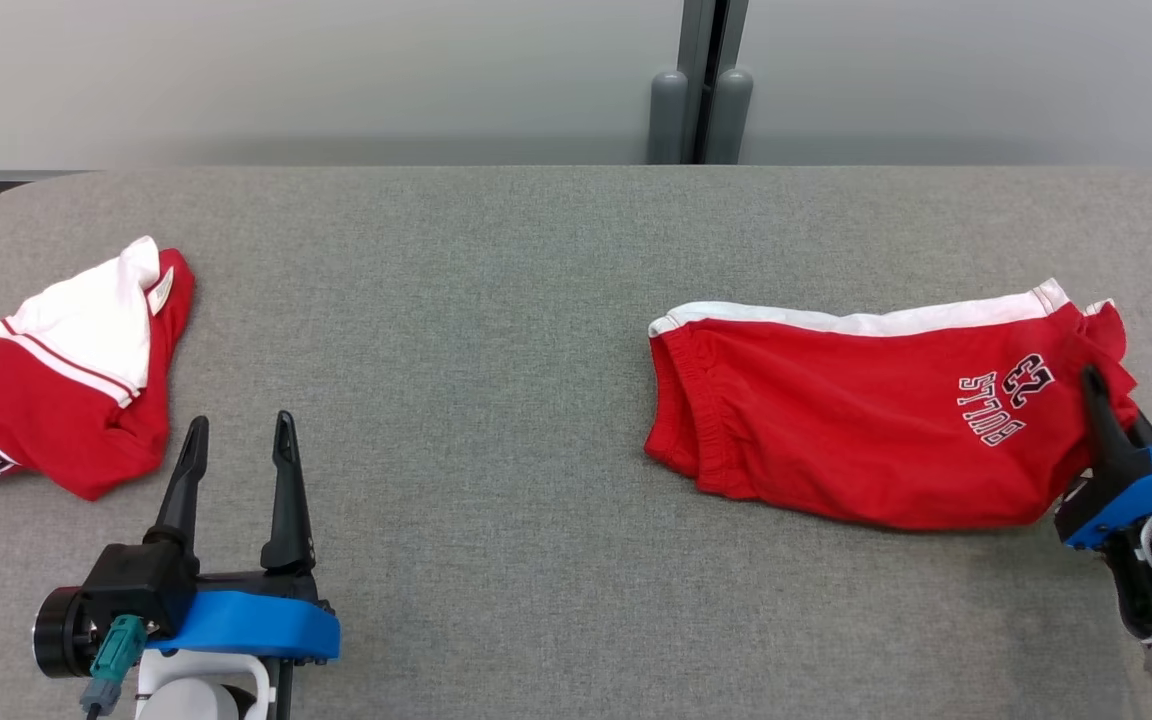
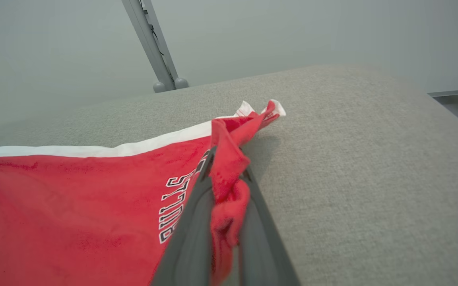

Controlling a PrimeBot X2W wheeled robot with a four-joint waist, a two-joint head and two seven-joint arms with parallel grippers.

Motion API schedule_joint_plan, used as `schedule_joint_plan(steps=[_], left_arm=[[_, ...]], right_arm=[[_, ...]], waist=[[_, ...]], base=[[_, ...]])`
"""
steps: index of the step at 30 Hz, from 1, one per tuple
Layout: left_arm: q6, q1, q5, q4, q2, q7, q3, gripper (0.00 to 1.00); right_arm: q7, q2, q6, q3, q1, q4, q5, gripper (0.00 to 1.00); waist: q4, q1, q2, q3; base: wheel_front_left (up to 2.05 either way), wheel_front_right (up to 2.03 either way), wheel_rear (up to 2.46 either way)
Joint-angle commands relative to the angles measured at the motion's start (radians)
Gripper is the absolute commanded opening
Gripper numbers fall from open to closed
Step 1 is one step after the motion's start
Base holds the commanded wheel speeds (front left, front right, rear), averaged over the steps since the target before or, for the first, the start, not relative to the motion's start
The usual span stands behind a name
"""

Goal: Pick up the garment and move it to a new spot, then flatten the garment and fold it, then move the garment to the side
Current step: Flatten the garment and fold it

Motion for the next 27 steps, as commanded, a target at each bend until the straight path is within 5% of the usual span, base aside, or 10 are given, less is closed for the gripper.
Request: schedule_joint_plan(steps=[1,16,26,27], left_arm=[[-0.003,0.004,-0.004,0.007,0.000,-0.004,0.003,1.00],[-0.010,0.023,-0.019,0.015,0.000,-0.004,-0.026,1.00],[-0.005,0.024,-0.038,0.024,0.000,-0.004,-0.042,1.00],[-0.005,0.024,-0.037,0.024,0.000,-0.004,-0.041,1.00]], right_arm=[[-0.003,0.020,0.000,-0.002,-0.008,-0.022,-0.021,0.00],[0.007,0.198,0.000,0.102,-0.091,-0.157,-0.119,0.00],[0.017,0.296,0.000,0.179,-0.045,-0.099,-0.117,0.00],[0.016,0.305,0.000,0.189,-0.040,-0.091,-0.114,0.42]], waist=[[-0.002,0.0001,0.0001,-0.010],[0.057,0.0001,0.0001,-0.045],[0.094,0.0001,0.0001,-0.043],[0.094,0.0001,0.0001,-0.042]], base=[[0.00,0.00,0.00],[0.00,0.00,0.00],[0.00,0.00,0.00],[0.00,0.00,0.00]])
